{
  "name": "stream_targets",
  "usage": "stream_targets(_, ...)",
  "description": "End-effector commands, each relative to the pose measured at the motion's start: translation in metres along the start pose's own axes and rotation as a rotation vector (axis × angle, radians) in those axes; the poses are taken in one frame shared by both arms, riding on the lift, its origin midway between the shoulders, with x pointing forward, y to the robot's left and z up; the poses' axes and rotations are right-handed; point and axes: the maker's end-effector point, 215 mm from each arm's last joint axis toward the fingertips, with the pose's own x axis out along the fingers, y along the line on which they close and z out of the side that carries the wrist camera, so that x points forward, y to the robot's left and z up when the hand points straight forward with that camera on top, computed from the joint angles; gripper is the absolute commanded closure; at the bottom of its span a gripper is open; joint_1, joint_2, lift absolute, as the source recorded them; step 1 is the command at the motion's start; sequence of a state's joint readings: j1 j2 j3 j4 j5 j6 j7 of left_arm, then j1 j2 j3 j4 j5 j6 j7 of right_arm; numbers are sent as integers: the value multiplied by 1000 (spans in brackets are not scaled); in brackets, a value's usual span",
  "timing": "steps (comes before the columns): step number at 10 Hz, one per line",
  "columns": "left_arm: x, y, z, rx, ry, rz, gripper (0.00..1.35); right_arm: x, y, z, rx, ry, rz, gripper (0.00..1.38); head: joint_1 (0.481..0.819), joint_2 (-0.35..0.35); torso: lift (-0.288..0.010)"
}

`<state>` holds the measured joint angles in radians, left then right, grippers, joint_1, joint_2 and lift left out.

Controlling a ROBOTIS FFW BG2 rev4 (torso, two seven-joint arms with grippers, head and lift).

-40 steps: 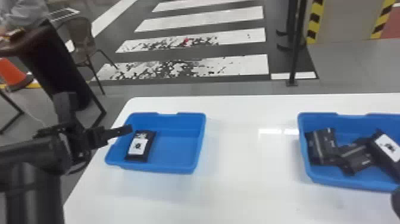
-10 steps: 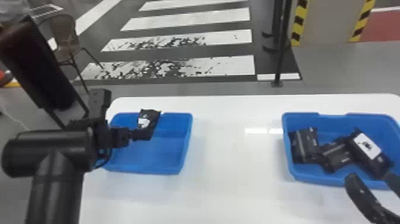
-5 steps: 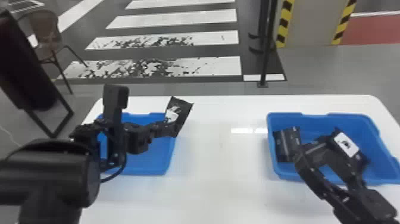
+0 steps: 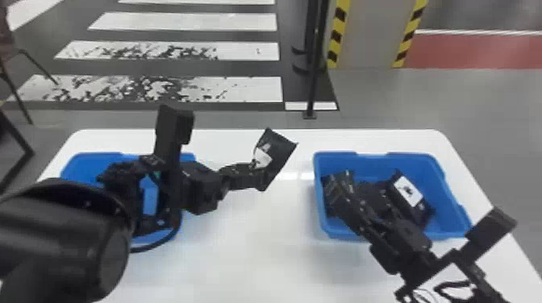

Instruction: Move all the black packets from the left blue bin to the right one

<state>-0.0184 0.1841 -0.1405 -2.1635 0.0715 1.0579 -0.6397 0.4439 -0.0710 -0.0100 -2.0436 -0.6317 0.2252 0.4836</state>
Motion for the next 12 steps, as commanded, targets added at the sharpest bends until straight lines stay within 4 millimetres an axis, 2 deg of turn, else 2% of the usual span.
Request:
stream_targets(1,13,-35,3,11,-3,-84,1208,8,-6,6,-3,-7,2,202,695,-48,-139)
stream_targets(4,29,-84,4,21,5,-196,1208,19,-13,16,-16,-21,-6,202,695,-135,-139)
stream_targets(6,33,-101,1,18,11,-236,1208,23,-7,17,-17,-22,4,249,695,-166,-139)
stream_targets(7,34,-102,0,16,14,-242,1208,26,-4,16,-13,-21,12,562,695,-177,-139)
stream_targets(8,34,-101,2,16,11,-239,1208,26,-4,9,15,-11,12,1010,695,-179,-139)
stream_targets(9,34,-100,2,14,8,-238,1208,25,-5,5,31,-8,10,1294,695,-178,-139)
stream_targets(11,33,-98,7,16,-6,-233,1208,26,-2,6,39,-15,16,1277,695,-171,-139)
stream_targets(12,33,-100,6,3,-14,-239,1162,26,-1,7,44,-18,19,1277,695,-168,-139)
